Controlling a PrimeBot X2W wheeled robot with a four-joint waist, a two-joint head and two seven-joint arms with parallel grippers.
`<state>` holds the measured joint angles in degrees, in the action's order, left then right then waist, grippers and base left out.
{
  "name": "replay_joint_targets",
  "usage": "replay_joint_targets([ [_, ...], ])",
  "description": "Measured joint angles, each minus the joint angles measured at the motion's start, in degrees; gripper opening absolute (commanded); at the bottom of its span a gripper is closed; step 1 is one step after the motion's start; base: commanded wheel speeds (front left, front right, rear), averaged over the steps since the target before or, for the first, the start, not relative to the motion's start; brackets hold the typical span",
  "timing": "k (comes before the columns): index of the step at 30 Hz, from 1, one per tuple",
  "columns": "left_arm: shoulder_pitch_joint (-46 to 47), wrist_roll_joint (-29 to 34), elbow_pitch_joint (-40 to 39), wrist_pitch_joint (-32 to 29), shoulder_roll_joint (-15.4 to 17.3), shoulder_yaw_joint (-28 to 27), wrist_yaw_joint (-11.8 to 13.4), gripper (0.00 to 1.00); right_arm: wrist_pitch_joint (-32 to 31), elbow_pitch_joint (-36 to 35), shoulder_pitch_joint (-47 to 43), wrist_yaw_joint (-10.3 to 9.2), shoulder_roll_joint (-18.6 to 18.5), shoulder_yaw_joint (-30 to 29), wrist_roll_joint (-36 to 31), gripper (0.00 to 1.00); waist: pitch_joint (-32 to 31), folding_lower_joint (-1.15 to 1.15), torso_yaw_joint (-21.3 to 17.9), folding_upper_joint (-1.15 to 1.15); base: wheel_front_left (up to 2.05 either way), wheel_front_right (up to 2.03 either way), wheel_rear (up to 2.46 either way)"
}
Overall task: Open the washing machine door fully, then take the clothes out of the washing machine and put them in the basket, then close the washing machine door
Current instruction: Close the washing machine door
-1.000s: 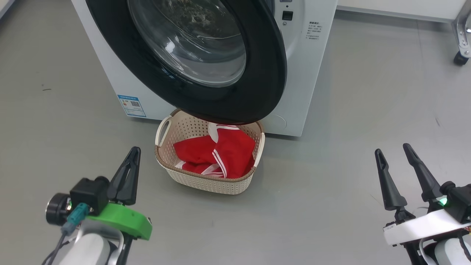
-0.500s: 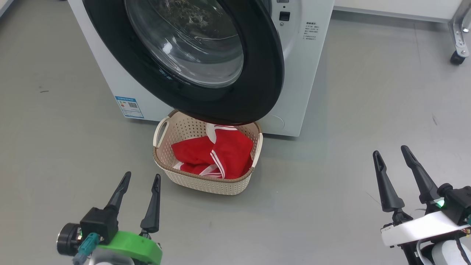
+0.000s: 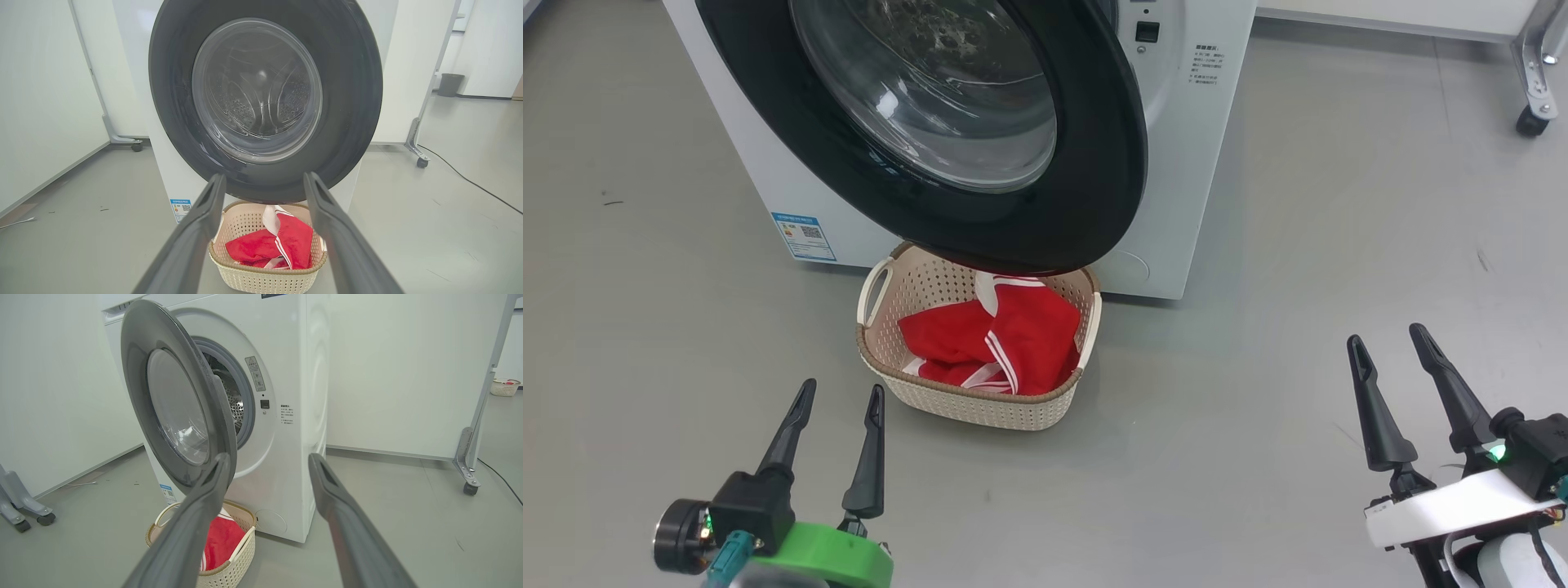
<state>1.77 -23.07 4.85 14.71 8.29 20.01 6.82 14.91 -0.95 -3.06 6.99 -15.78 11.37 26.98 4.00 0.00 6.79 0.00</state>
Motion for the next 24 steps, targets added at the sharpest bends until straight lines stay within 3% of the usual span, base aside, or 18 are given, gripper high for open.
replay_joint_targets([
  [24, -2.4, 3.3, -1.0, 0.0, -2.0, -1.5, 0.0, 1.00, 0.0, 0.0, 0.0, 0.00, 0.0, 0.2, -0.6, 1.00, 0.1, 0.00, -0.2, 0.00, 0.00, 0.00, 0.00],
])
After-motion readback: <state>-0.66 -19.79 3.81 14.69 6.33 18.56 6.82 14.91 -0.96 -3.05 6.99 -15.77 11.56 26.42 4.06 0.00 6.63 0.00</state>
